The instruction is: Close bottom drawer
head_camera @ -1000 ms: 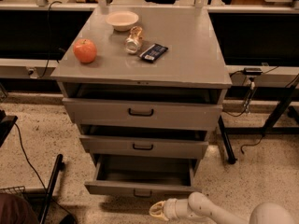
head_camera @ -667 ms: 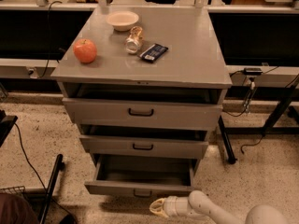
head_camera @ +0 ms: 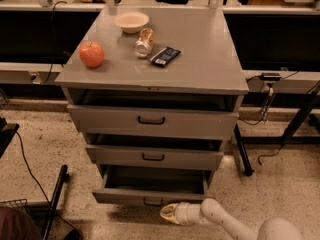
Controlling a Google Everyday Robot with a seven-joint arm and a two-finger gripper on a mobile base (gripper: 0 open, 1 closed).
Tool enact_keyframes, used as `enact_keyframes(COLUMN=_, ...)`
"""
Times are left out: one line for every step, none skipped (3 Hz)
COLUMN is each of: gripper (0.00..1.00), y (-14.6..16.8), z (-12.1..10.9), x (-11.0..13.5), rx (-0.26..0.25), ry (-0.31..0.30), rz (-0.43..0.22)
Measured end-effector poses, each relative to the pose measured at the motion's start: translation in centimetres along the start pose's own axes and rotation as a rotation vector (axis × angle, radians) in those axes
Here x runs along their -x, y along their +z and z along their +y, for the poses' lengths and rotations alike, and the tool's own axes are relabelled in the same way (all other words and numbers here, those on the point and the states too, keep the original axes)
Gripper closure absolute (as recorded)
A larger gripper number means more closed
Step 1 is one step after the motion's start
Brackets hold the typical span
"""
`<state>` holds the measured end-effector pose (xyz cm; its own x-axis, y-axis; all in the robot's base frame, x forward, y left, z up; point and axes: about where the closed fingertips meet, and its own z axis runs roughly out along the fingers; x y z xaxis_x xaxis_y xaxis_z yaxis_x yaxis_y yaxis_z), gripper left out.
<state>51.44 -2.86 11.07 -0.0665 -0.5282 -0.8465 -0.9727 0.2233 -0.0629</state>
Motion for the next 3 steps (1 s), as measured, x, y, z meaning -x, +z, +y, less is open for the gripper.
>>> enact_keyframes(gripper=1.0, y=0.6, z=-2.4, x=-0.1, rx=-0.027, ry=-0.011, rz=0.0)
enact_keyframes(gripper=1.0, y=0.8, z=-3.2, x=-0.1, rx=-0.036, ry=-0.015, rz=0.0)
enact_keyframes(gripper=1.0, y=1.9, z=-6.5, x=0.9, rx=-0.055, ry=-0.044, rz=0.007)
